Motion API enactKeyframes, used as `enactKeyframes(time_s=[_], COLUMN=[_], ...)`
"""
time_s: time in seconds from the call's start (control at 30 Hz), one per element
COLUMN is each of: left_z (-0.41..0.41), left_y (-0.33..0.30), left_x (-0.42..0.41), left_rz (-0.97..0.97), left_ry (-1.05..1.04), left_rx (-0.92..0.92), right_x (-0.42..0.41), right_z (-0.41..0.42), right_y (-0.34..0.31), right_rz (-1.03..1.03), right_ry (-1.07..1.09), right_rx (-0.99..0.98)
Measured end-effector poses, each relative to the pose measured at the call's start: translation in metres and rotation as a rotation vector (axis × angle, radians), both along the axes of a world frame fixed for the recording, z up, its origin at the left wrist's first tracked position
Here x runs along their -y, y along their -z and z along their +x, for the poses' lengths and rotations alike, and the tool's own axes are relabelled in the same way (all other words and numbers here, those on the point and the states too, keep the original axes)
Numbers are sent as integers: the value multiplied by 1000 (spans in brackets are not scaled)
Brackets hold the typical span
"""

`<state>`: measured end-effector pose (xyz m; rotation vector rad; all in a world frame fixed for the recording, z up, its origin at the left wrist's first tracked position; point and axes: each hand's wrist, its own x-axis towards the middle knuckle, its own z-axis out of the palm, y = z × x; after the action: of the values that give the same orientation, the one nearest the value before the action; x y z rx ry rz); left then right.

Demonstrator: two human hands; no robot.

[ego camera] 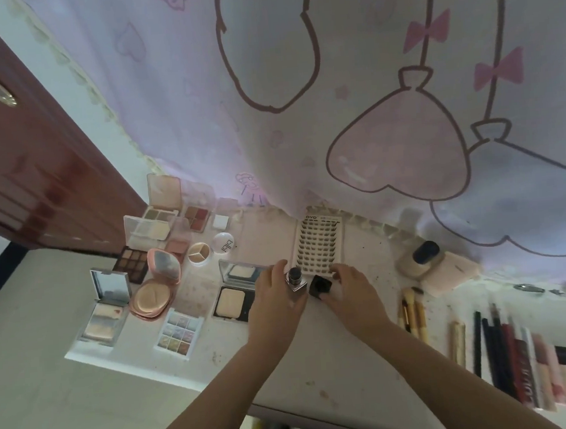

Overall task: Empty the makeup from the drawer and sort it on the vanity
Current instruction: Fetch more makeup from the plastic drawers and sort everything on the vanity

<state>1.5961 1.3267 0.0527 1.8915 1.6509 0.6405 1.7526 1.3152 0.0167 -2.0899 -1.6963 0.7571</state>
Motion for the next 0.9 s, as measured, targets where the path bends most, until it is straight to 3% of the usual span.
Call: enactKeyframes(time_s=[0.1, 0.17, 0.23, 0.33, 0.47, 0.63, 0.8, 0.9], left_z=[4, 27, 62, 118, 166, 175, 156, 130], left_y=[-13, -21, -23, -9, 16, 29, 23, 2], left_x=[7, 8, 5, -6, -30, -41, -21, -12], left_rz=[368, 478, 415, 160, -156, -346, -350, -380], left_ry=[51, 130, 250, 443, 568, 561, 292, 290], left_rx=[-9, 82, 162, 132, 30, 134, 256, 312], right_x=[3, 0, -6, -12, -17, -28, -24, -20], right_z=[44, 81, 111, 135, 142, 148, 137, 120], right_y=[-35, -60, -79, -86, -75, -75, -97, -114], right_rz=[190, 306, 280, 17, -78, -20, -16, -16], right_ry=[-18, 34, 27, -115, -252, -283, -89, -128], right_rx=[56, 151, 358, 773, 942, 847, 239, 9])
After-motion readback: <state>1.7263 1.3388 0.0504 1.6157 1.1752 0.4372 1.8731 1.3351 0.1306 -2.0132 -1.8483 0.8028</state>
